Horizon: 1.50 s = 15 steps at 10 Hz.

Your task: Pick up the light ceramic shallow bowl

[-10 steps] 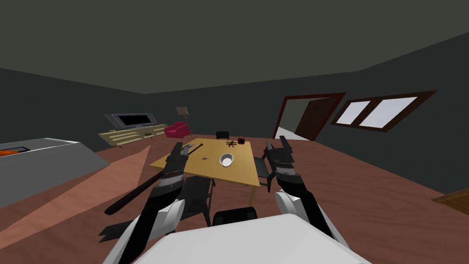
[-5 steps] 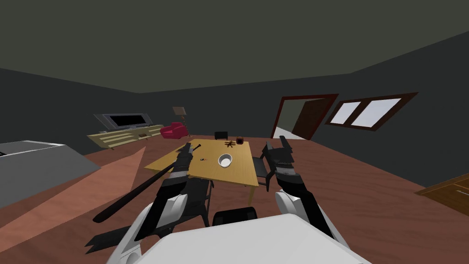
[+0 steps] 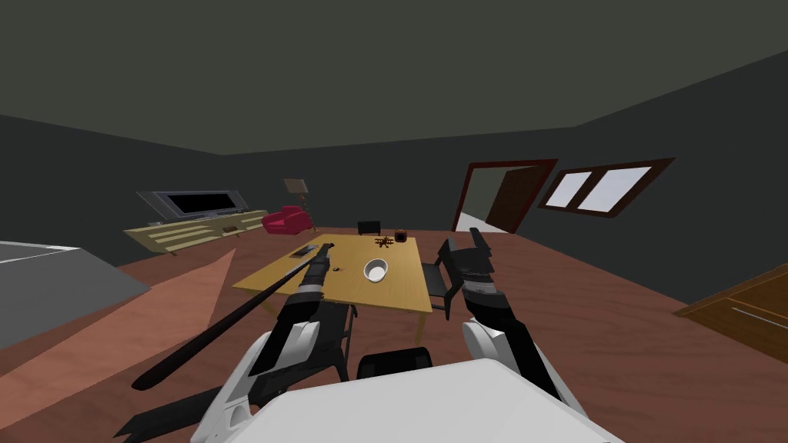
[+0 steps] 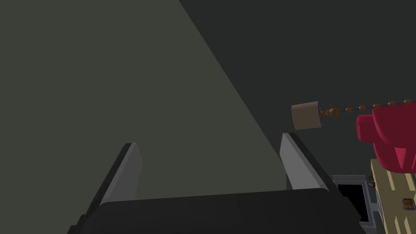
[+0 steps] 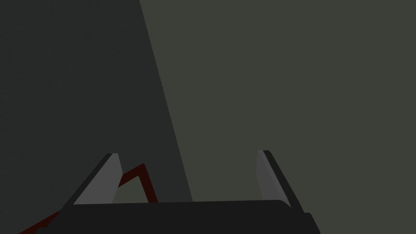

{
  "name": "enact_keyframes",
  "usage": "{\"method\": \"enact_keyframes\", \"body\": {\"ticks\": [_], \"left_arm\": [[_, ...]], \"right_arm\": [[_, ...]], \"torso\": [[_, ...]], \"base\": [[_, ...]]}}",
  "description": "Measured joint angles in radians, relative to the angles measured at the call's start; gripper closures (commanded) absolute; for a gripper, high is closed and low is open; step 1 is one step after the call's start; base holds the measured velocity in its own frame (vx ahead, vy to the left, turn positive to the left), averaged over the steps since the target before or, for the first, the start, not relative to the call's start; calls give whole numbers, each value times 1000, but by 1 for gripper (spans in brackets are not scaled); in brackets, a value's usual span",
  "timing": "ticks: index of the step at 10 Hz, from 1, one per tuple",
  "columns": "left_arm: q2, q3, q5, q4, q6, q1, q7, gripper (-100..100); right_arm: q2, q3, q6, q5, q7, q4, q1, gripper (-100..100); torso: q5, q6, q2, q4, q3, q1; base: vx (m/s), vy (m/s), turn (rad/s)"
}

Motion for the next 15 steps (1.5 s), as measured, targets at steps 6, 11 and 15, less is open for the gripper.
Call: {"method": "enact_keyframes", "body": {"ticks": [6, 11, 15], "left_arm": [[9, 1, -10, 104, 139, -86, 0, -100], [13, -1, -19, 200, 260, -151, 2, -100], [21, -1, -21, 272, 375, -205, 7, -100]], "right_arm": [[0, 0, 0, 0, 0, 0, 0, 0], [0, 0, 0, 0, 0, 0, 0, 0], [0, 0, 0, 0, 0, 0, 0, 0]], "torso": [[0, 0, 0, 0, 0, 0], [0, 0, 0, 0, 0, 0], [0, 0, 0, 0, 0, 0]], "base": [[8, -8, -40], [11, -10, -52], [8, -8, -43]]}}
